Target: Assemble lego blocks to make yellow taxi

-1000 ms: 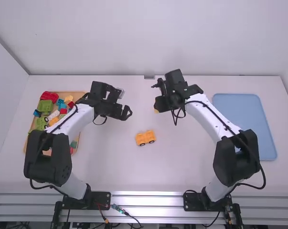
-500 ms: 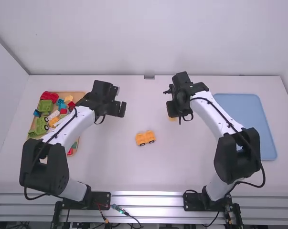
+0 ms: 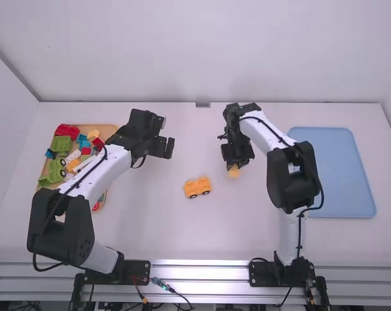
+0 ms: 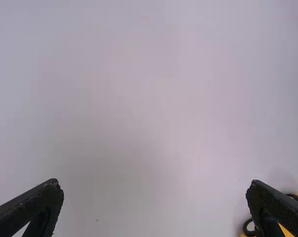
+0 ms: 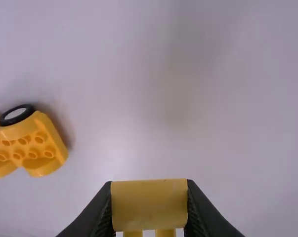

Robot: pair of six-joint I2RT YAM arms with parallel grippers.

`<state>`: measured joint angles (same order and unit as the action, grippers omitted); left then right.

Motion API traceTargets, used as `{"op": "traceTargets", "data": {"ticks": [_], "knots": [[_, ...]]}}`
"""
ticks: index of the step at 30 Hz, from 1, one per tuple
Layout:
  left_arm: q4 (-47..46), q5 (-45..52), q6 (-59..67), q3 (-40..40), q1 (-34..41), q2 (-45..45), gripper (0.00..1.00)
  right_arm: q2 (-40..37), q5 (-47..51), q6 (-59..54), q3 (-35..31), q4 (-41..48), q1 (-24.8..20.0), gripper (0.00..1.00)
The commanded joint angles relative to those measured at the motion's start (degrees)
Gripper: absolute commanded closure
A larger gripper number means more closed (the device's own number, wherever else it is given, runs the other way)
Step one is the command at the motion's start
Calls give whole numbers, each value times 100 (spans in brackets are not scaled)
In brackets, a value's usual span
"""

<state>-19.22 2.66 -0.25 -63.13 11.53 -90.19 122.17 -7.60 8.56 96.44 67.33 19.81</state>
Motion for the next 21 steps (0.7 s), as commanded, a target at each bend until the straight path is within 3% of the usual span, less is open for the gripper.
{"op": "traceTargets", "data": {"ticks": [1, 7, 12, 21], "knots": [[-19, -79, -44, -55, 0, 125, 1, 25, -490, 13, 63, 58, 4, 100], [-8, -57, -48, -55, -22, 125, 1, 25, 203, 883, -328, 209, 109, 100], [5, -61, -188, -55, -22, 125, 1, 25, 144, 876, -863, -224, 203, 100], [-96, -59, -192, -55, -22, 125, 1, 25, 101, 883, -1196, -530, 105, 100]]}}
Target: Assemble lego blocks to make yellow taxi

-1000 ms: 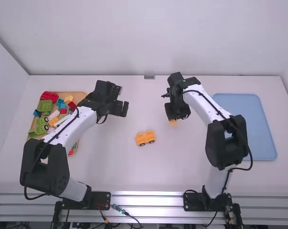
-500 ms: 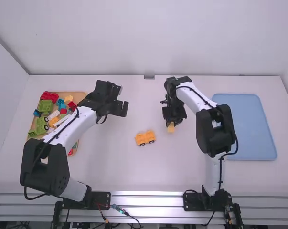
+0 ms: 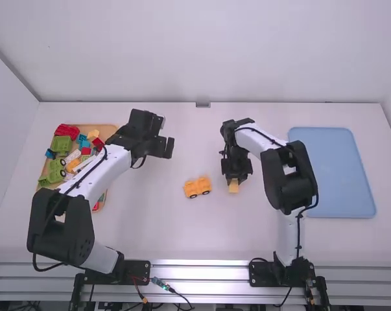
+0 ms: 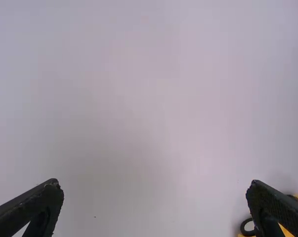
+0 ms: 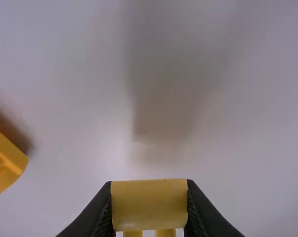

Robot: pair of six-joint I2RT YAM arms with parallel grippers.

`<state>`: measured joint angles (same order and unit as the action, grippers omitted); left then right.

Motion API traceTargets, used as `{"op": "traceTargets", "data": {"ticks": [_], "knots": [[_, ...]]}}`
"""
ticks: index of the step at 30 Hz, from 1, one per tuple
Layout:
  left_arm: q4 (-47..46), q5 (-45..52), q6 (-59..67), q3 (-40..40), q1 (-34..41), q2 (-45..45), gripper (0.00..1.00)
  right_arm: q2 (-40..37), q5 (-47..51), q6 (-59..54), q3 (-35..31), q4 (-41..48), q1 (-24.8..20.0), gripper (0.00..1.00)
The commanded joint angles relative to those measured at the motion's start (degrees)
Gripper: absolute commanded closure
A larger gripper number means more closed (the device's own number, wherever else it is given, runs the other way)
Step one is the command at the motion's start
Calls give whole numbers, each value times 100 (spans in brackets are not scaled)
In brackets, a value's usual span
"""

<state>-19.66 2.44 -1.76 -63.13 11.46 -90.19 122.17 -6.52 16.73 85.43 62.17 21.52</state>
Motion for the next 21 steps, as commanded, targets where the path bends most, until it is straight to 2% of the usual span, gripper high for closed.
{"op": "traceTargets", "data": {"ticks": [1, 8, 12, 18, 21], "knots": [[-65, -37, -39, -55, -15, 125, 1, 25, 4, 65, -118, -44, -81, 100], [-102, -35, -37, -55, -15, 125, 1, 25, 15, 65, -251, -217, -164, 96], [-100, -37, -39, -55, -15, 125, 1, 25, 15, 61, -256, -267, -166, 77], [-107, -35, -39, -55, -15, 125, 1, 25, 37, 61, -249, -329, -162, 68], [-105, -35, -39, -55, -15, 125, 1, 25, -7, -84, -251, -394, -162, 55]]}}
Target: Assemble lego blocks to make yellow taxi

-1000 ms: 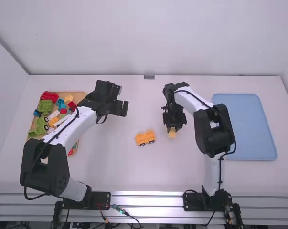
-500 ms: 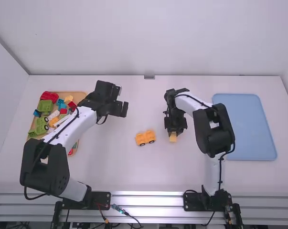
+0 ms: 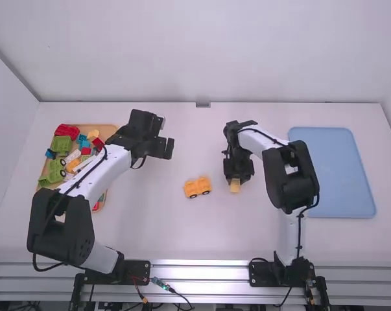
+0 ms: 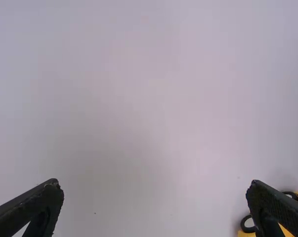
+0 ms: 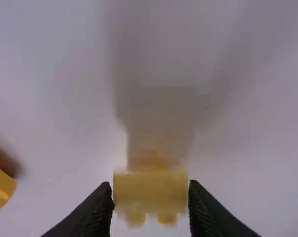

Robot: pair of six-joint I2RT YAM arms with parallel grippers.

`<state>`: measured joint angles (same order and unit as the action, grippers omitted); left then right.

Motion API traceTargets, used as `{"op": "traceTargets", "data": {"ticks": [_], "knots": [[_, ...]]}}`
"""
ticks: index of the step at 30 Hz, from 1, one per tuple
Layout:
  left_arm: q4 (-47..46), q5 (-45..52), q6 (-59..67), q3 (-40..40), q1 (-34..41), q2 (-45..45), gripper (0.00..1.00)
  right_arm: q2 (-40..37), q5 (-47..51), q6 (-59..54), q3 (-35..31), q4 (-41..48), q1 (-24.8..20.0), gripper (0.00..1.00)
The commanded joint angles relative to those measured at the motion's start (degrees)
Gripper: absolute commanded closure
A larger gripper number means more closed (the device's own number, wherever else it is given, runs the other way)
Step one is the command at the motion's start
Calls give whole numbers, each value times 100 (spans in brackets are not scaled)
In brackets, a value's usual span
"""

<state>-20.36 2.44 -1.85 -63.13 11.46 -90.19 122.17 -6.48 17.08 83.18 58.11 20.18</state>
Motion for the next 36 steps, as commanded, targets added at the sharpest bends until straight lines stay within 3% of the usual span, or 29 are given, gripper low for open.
{"op": "traceTargets", "data": {"ticks": [1, 6, 11, 15, 19, 22, 23, 24, 29, 36], "knots": [[-35, -35, -31, -55, -15, 125, 1, 25, -11, -125, -26, 12, -28, 55], [-32, -37, -31, -55, -15, 125, 1, 25, 11, -112, -28, 17, -28, 50], [-35, -37, -28, -55, -15, 125, 1, 18, 304, 37, -28, 34, -28, 56], [-35, -37, -31, -55, -15, 125, 1, -21, 789, 552, -33, 113, -26, 54], [-35, -37, -28, -55, -17, 125, 1, -240, 595, 504, -179, -36, 11, 51], [-32, -37, -28, -55, -17, 125, 1, -517, 339, 273, -439, -475, 111, 42], [-35, -37, -31, -55, -15, 125, 1, -638, 334, 286, -531, -565, 142, 34], [-32, -37, -31, -55, -20, 125, 1, -727, 339, 308, -597, -626, 168, 1], [-30, -35, -31, -55, -15, 125, 1, -1383, 363, 611, -1088, -962, 284, 1], [-32, -35, -37, -55, -15, 125, 1, -2015, 299, 1746, -2269, -2125, 376, 1]]}}
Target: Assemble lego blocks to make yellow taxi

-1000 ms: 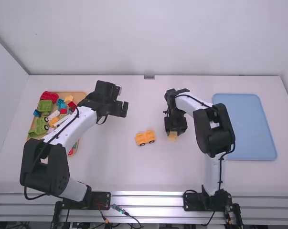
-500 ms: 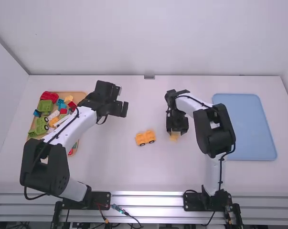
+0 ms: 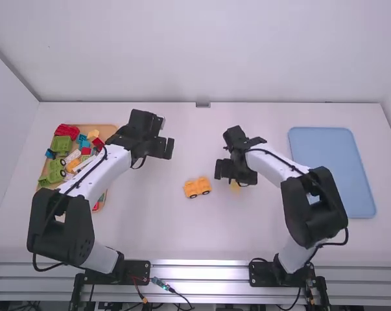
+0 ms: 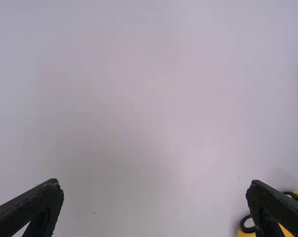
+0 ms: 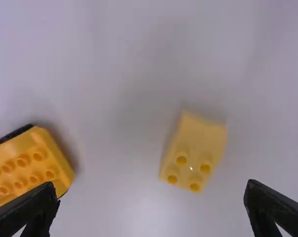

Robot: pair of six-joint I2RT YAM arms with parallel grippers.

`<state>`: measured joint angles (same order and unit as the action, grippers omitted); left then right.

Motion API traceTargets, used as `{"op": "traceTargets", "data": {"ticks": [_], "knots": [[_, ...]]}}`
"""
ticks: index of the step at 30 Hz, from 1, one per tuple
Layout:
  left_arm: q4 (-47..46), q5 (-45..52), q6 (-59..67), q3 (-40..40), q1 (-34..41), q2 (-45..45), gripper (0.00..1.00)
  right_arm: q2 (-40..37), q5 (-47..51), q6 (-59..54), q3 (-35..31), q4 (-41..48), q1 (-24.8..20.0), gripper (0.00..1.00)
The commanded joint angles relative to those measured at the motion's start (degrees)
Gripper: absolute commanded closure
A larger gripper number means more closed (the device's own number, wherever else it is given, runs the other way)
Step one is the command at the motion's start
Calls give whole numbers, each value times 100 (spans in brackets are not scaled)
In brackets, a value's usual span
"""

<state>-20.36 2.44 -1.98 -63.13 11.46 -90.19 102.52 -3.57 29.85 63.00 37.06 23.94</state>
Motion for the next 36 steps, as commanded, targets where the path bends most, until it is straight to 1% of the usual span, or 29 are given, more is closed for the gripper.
{"op": "traceTargets", "data": {"ticks": [1, 5, 7, 8, 10, 15, 19, 21, 24, 26, 30, 34, 36], "knots": [[-30, -37, -61, -55, -15, 125, 1, -41, -79, 461, -380, -193, 2, 1], [-26, -33, -166, -55, -15, 125, 1, -28, -258, 465, -568, -521, 0, 1], [-26, -37, -166, -55, -15, 125, 1, -26, -208, 465, -568, -523, 0, 2], [-26, -37, -166, -55, -15, 125, 1, -26, -149, 478, -568, -519, 2, 4], [-28, -35, -166, -55, -15, 125, 1, -26, 26, 721, -564, -460, 0, 7], [-37, -35, -164, -55, -11, 125, 1, -26, 197, 767, -566, -370, -17, 7], [-67, -28, 15, -44, 61, 125, 1, -26, 192, 760, -566, -370, -153, 6], [99, 118, 297, 81, 122, 125, 1, -26, 170, 762, -566, -368, -245, 6], [451, 317, 328, 304, 136, 125, 1, 5, 170, 758, -564, -348, -317, 6], [687, 348, 330, 466, 120, 125, 1, 68, 168, 743, -566, -350, -334, 6], [899, 697, 846, 664, 138, 127, 1, 252, 72, 738, -553, -377, -334, 6], [1008, 721, 1113, 868, 170, 245, 1, 562, 46, 638, -293, -243, -334, 6], [1266, 802, 1259, 1110, 173, 417, 0, 702, 37, 631, -125, -130, -334, 7]]}}
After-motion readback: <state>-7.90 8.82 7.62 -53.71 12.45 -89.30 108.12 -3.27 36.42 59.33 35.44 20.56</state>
